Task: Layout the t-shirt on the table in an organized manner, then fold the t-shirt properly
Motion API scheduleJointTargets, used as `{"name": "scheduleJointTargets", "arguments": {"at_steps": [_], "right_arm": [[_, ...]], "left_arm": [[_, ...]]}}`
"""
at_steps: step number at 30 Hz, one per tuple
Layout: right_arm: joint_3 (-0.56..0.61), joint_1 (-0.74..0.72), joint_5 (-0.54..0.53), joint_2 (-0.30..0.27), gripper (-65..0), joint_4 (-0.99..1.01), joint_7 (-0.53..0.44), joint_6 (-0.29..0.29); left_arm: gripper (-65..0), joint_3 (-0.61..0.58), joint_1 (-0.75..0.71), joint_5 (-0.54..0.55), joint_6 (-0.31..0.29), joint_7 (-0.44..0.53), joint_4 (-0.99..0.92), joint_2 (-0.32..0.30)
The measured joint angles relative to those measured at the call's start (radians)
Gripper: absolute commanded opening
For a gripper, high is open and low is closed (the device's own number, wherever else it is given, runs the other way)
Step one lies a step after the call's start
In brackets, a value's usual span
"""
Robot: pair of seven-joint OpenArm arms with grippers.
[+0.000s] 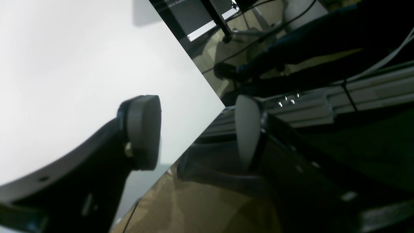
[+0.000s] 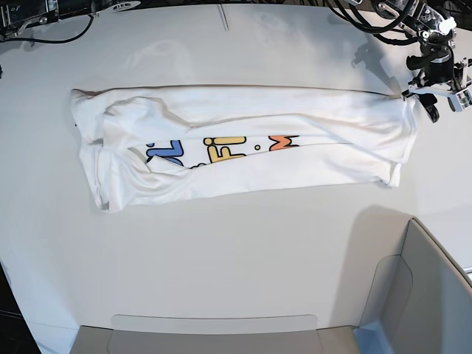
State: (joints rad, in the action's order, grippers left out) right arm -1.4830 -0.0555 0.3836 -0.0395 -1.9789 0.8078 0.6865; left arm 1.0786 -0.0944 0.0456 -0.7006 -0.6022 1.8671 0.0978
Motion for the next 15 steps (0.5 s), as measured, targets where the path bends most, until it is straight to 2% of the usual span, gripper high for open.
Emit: {"name": "scheduleJointTargets", "arguments": {"at_steps": [4,10,15], "right_arm": [[0.000,-0.003,-0.006,-0.015,-32.6,0.000,0.000,0.000],[-0.001,-0.039,0.031,-0.010,-42.9,0.013,0.005,0.000],[0.001,-0.042,0.016,-0.015,-46.1,0.013,-0.003,0.000]], "left_arm": [[-33.2,0.000,0.000,0.000,0.000,0.000,0.000,0.000],[-33.2,0.000,-0.001,0.000,0.000,0.000,0.000,0.000],[-33.2,0.000,-0.001,0.000,0.000,0.000,0.000,0.000]]}}
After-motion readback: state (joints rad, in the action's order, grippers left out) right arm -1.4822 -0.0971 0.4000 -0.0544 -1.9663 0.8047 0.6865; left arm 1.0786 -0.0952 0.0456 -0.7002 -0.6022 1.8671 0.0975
